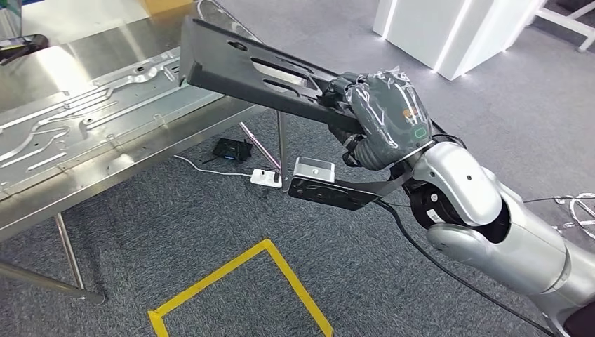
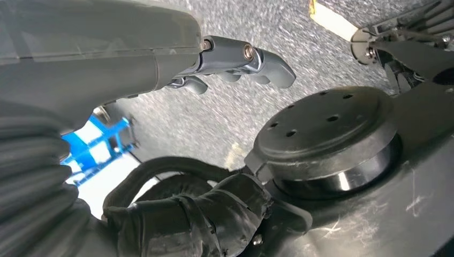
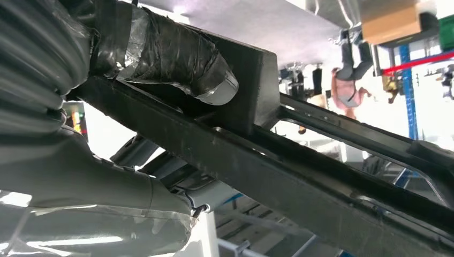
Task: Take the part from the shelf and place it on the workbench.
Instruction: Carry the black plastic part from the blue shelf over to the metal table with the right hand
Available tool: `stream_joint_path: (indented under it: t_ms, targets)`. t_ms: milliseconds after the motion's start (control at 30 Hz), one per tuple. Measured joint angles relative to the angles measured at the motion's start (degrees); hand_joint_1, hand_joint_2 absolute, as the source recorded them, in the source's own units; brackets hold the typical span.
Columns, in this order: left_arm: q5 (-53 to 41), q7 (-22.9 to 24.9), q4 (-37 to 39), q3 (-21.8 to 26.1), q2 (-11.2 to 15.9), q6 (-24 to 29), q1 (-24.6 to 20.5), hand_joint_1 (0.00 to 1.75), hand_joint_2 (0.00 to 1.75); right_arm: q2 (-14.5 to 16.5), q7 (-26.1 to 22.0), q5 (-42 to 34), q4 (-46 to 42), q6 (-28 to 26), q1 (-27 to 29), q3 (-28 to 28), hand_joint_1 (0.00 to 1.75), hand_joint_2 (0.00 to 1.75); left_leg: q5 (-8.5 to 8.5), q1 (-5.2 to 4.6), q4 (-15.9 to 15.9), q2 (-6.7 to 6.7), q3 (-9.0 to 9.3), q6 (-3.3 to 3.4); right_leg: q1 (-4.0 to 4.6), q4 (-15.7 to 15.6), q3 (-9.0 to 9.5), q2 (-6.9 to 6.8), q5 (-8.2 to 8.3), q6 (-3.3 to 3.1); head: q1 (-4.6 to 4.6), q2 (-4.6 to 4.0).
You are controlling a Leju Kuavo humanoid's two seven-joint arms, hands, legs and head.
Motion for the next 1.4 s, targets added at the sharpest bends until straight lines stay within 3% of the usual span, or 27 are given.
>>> stream_joint_path:
  t_ms: [33,67,133,200,267,300,333,400,433,500,533,567,633,700,767,800,867,900,933,1000,1033,1067,1133,1200,1267,1333,1400]
  targets:
    - [0.0,-0.01,-0.06,0.0,-0.03,0.01,0.04,0.0,1.75,-0.16,0.01,0.0,-0.04,0.0,0.09,-0.02,1.75,1.75,-0.06,0.08,0.21,-0.88,-0.02,-0.1,-0.19,-1.41,0.38,0.14,1.5,0.14,-0.01,0.0]
    - [0.0,-0.01,-0.09,0.0,-0.06,0.02,0.08,0.0,1.75,-0.31,0.03,0.0,-0.13,0.0,0.12,-0.05,1.75,1.75,-0.2,0.24,0.53,-1.76,-0.07,-0.3,-0.45,-4.76,1.77,0.6,3.72,0.31,-0.01,0.0]
    - [0.0,-0.03,-0.15,0.0,-0.04,0.05,0.04,0.0,1.75,-0.6,0.02,0.0,-0.33,0.0,0.13,-0.14,1.75,1.75,-0.6,0.46,1.53,-3.49,-0.6,-1.0,-1.06,-11.78,4.95,3.33,6.58,0.56,-0.03,0.0]
    - [0.01,-0.09,-0.29,-0.02,0.03,0.16,-0.03,0.0,1.75,-0.81,-0.13,-0.01,-0.5,0.03,0.14,-0.19,1.75,1.75,-0.57,0.61,2.07,-5.03,-1.51,-1.91,-1.14,-14.33,6.09,4.89,6.81,0.22,0.0,0.0]
    - [0.13,-0.19,-0.48,-0.14,0.13,0.37,0.09,0.0,1.75,-0.89,-0.43,-0.04,-0.6,0.11,0.06,-0.2,1.75,1.75,-0.11,0.85,1.85,-6.28,-2.18,-2.71,-0.96,-14.52,6.04,3.44,7.0,-0.63,0.03,0.0]
    - [0.23,-0.26,-0.62,-0.23,0.18,0.47,0.17,0.0,1.75,-0.89,-0.56,-0.07,-0.58,0.2,-0.04,-0.2,1.75,1.75,-0.2,0.83,2.1,-5.65,-2.5,-2.98,-0.98,-14.69,6.11,2.62,7.15,-1.06,-0.06,0.0]
    - [0.36,-0.33,-0.75,-0.32,0.25,0.54,0.11,0.0,1.75,-0.89,-0.68,-0.09,-0.56,0.29,-0.18,-0.2,1.75,1.75,-0.85,0.71,3.26,-4.15,-3.15,-3.17,-1.02,-14.9,6.18,1.79,7.28,-1.48,-0.26,0.0]
    - [0.64,-0.54,-0.99,-0.44,0.32,0.72,-0.27,0.0,1.75,-0.88,-0.98,-0.13,-0.45,0.62,-0.46,-0.18,1.75,1.75,-3.88,0.46,9.08,0.08,-5.93,-3.4,-0.82,-15.12,6.23,0.14,7.35,-2.11,-0.62,0.0]
    - [0.84,-0.64,-1.03,-0.48,0.33,0.8,-0.47,0.0,1.75,-0.88,-1.18,-0.14,-0.37,0.81,-0.55,-0.15,1.75,1.75,-5.64,0.45,12.98,1.33,-7.76,-3.49,-0.62,-15.13,6.2,-0.71,7.3,-2.32,-0.72,0.0]
    - [1.19,-0.87,-1.06,-0.57,0.33,0.91,-0.64,0.0,1.75,-0.86,-1.51,-0.22,-0.08,1.1,-0.59,-0.03,1.75,1.75,-7.06,0.48,17.77,2.19,-9.91,-3.49,-0.31,-15.12,6.2,-2.47,7.16,-2.52,-0.71,0.0]
    - [1.35,-0.99,-1.09,-0.63,0.34,0.95,-0.65,0.0,1.75,-0.85,-1.66,-0.3,0.1,1.15,-0.64,0.03,1.75,1.75,-6.27,0.46,17.09,2.38,-9.43,-3.4,-0.22,-15.11,6.24,-3.32,7.07,-2.57,-0.72,0.0]
    - [1.5,-1.15,-1.13,-0.7,0.35,0.99,-0.67,0.0,1.75,-0.84,-1.8,-0.44,0.31,1.16,-0.78,0.06,1.75,1.75,-4.68,0.39,14.26,2.79,-7.81,-3.22,-0.13,-15.1,6.33,-4.16,6.97,-2.57,-0.71,0.0]
    - [1.9,-1.46,-1.19,-0.82,0.39,1.11,-0.8,0.0,1.75,-0.83,-2.12,-0.84,0.78,1.22,-1.37,0.06,1.75,1.75,-1.85,-0.2,6.39,5.14,-3.43,-2.6,0.13,-15.08,6.59,-5.69,6.68,-2.38,-0.71,0.0]
    - [2.28,-1.76,-1.19,-0.91,0.42,1.19,-0.99,0.0,1.75,-0.81,-2.5,-1.28,1.44,1.39,-2.0,0.11,1.75,1.75,-1.15,-0.94,2.26,6.63,-1.36,-1.77,0.43,-15.12,6.81,-7.08,6.4,-1.97,-0.67,0.0]
    - [2.65,-2.03,-1.2,-1.11,0.43,1.21,-1.07,0.0,1.75,-0.59,-2.84,-1.6,2.11,1.6,-2.31,0.31,1.75,1.75,-1.17,-1.12,1.75,5.43,-1.33,-1.05,0.59,-15.36,7.22,-8.44,6.18,-1.43,-0.62,0.0]
    - [2.84,-2.16,-1.21,-1.26,0.43,1.21,-1.04,0.0,1.75,-0.45,-2.95,-1.73,2.44,1.69,-2.42,0.43,1.75,1.75,-1.03,-0.95,1.42,4.66,-1.11,-0.75,0.5,-15.26,7.4,-8.03,5.92,-1.1,-0.62,0.0]
    - [3.26,-2.36,-1.24,-1.5,0.43,1.24,-1.14,0.0,1.75,-0.24,-3.04,-1.91,3.07,1.84,-2.79,0.57,1.75,1.75,-0.64,-0.45,0.68,3.27,-0.51,-0.11,0.22,-12.64,6.42,-4.52,4.31,-0.54,-0.42,0.0]
    - [3.38,-2.43,-1.25,-1.57,0.42,1.26,-1.28,0.0,1.75,-0.23,-3.07,-1.98,3.45,1.93,-2.96,0.66,1.75,1.75,-0.53,-0.26,0.51,2.59,-0.36,0.08,0.02,-9.54,4.87,-2.2,2.89,-0.36,-0.28,0.0]
    - [3.48,-2.45,-1.27,-1.66,0.42,1.26,-1.48,0.0,1.75,-0.21,-3.1,-2.03,3.86,2.03,-3.07,0.83,1.75,1.75,-0.5,-0.19,0.49,1.88,-0.33,0.22,-0.05,-5.75,2.83,-0.74,1.39,-0.22,-0.17,0.0]
    - [3.56,-2.47,-1.3,-1.87,0.42,1.22,-1.77,0.0,1.75,-0.2,-3.15,-2.19,4.84,2.28,-3.1,1.38,1.75,1.75,-0.55,-0.14,0.58,0.21,-0.33,0.28,-0.1,-0.11,-0.65,0.03,0.22,0.09,-0.09,0.0]
    - [3.61,-2.47,-1.32,-1.96,0.42,1.19,-1.81,0.0,1.75,-0.19,-3.13,-2.23,5.32,2.43,-3.1,1.63,1.75,1.75,-0.61,-0.09,0.71,-0.69,-0.32,0.24,-0.16,-0.17,-1.09,0.09,1.24,0.2,-0.09,0.0]
    - [3.68,-2.47,-1.34,-2.02,0.43,1.16,-1.83,0.0,1.75,-0.19,-3.05,-2.22,5.73,2.56,-3.11,1.79,1.75,1.75,-0.72,0.0,0.93,-1.63,-0.32,0.13,-0.29,-2.45,-0.44,0.26,3.25,0.27,-0.09,0.0]
    - [3.88,-2.47,-1.39,-2.04,0.57,1.14,-1.88,0.0,1.75,-0.19,-2.68,-1.95,6.47,3.03,-3.21,1.91,1.75,1.75,-1.16,0.1,1.61,-3.13,-0.45,-0.31,-0.66,-9.88,2.45,1.35,7.15,0.32,-0.04,0.0]
    - [3.89,-2.43,-1.6,-2.19,1.06,1.02,-2.0,0.0,1.75,-0.18,-2.11,-1.38,7.15,4.11,-3.41,2.14,1.75,1.75,-1.46,0.16,2.2,-4.2,-0.97,-0.96,-0.77,-14.09,4.3,2.5,8.16,0.03,-0.02,0.01]
    - [3.35,-2.2,-1.9,-2.76,1.94,0.66,-2.08,0.0,1.75,0.01,-1.57,-0.49,7.75,5.57,-3.52,2.64,1.75,1.75,-1.32,0.35,2.1,-5.09,-1.43,-1.72,-0.62,-14.58,4.59,2.45,7.92,-0.68,0.01,0.01]
    - [2.56,-1.77,-2.19,-3.44,2.96,0.09,-2.21,0.0,1.75,0.39,-1.12,0.91,8.26,6.74,-3.51,3.24,1.75,1.75,-1.19,0.34,2.22,-3.62,-1.5,-2.25,-0.57,-14.97,4.77,1.97,8.07,-1.29,-0.13,0.0]
    - [1.99,-1.45,-2.43,-3.97,3.99,-0.43,-2.64,0.0,1.75,0.62,-0.72,2.19,8.72,7.34,-3.47,3.86,1.75,1.75,-1.06,0.04,2.01,-1.31,-1.24,-1.68,-0.39,-15.09,4.92,1.78,8.03,-1.57,-0.5,0.0]
